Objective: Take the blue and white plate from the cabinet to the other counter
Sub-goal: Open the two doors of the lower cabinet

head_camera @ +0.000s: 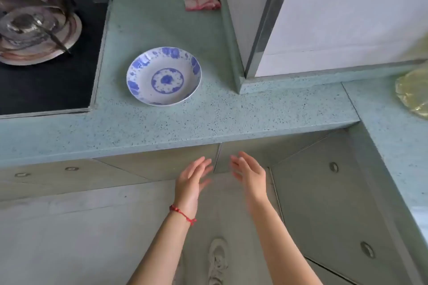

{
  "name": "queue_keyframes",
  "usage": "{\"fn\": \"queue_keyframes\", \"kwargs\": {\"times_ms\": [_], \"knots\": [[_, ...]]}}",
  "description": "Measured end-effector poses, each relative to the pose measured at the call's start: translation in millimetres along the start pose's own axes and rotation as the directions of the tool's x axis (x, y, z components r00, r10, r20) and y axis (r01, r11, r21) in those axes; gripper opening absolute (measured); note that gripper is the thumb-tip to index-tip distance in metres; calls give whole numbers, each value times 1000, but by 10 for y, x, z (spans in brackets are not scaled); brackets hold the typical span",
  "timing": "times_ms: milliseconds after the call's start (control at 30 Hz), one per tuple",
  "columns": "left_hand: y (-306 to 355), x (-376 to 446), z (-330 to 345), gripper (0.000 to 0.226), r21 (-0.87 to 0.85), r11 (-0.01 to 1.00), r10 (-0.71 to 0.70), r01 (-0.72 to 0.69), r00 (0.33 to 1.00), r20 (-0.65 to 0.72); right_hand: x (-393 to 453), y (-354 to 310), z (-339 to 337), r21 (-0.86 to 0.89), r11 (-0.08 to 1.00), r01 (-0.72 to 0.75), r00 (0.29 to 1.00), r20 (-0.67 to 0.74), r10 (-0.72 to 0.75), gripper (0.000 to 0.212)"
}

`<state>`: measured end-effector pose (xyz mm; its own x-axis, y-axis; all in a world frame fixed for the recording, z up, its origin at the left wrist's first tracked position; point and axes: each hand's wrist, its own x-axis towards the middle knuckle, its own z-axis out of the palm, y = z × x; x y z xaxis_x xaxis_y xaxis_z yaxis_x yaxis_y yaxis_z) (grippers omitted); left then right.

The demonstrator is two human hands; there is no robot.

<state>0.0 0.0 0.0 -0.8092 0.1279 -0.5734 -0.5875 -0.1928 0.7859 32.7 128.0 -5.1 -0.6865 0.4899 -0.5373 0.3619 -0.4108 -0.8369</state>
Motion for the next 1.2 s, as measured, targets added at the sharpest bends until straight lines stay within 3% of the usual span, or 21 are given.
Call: {"fn": "queue_keyframes", "kwargs": {"times_ms": [167, 467, 733, 1000, 1200], "knots": [[-21, 429, 160, 17, -255, 966, -31, 28, 999, -8, 394, 63, 175, 191, 982, -11, 1000, 14, 9, 19], [-63, 590, 350, 26, -414, 907, -45, 84, 994, 104, 585, 29, 275, 442, 890, -114, 993, 79, 88, 21], [-225, 355, 285, 26, -451, 888, -50, 91, 993, 103, 396, 140, 88, 273, 958, -92, 995, 52, 81, 14], [-427, -71, 195, 20, -503, 860, -134, 80, 988, -72, 45, 299, -189, 186, 979, -77, 995, -47, 87, 15], [-550, -352, 46, 18, -394, 909, -214, 132, 962, -171, -283, 440, -544, 66, 997, -44, 996, -80, 49, 11]]}}
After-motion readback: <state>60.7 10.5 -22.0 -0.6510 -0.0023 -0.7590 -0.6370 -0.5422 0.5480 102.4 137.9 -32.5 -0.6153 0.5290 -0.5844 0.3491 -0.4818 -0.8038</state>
